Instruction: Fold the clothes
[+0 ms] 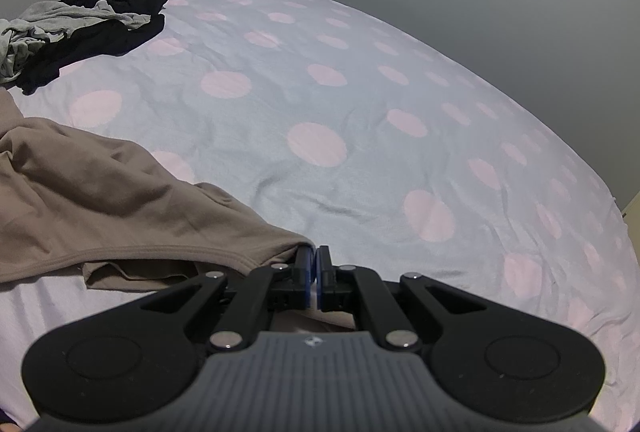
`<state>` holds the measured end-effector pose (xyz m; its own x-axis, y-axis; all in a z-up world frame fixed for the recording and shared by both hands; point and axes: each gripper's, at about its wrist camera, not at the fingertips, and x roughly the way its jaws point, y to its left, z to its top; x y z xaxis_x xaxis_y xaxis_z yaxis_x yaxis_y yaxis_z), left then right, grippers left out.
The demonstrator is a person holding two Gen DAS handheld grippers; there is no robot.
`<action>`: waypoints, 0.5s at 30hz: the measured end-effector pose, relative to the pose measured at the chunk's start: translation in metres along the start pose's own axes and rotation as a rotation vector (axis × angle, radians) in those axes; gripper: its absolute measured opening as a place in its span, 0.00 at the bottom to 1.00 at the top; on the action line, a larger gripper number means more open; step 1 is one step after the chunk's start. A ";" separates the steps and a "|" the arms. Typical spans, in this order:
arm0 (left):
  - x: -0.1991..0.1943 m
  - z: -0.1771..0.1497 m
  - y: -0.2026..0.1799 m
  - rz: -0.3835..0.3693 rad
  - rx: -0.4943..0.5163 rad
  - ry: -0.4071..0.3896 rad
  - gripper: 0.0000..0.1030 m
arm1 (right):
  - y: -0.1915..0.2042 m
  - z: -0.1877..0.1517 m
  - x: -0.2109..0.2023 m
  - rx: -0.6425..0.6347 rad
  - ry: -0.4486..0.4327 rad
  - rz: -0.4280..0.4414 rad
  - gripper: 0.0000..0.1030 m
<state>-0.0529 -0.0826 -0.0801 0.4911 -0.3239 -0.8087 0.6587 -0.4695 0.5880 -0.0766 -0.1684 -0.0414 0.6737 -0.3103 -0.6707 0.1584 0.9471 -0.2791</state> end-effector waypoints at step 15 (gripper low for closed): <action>-0.038 -0.092 0.117 -0.165 -1.148 -0.087 0.00 | -0.009 0.001 -0.009 0.073 -0.039 -0.026 0.03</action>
<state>0.0583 -0.0499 0.0210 0.3399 -0.4040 -0.8492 0.8621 0.4947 0.1097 -0.0840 -0.1742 -0.0321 0.6961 -0.3330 -0.6360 0.2279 0.9426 -0.2441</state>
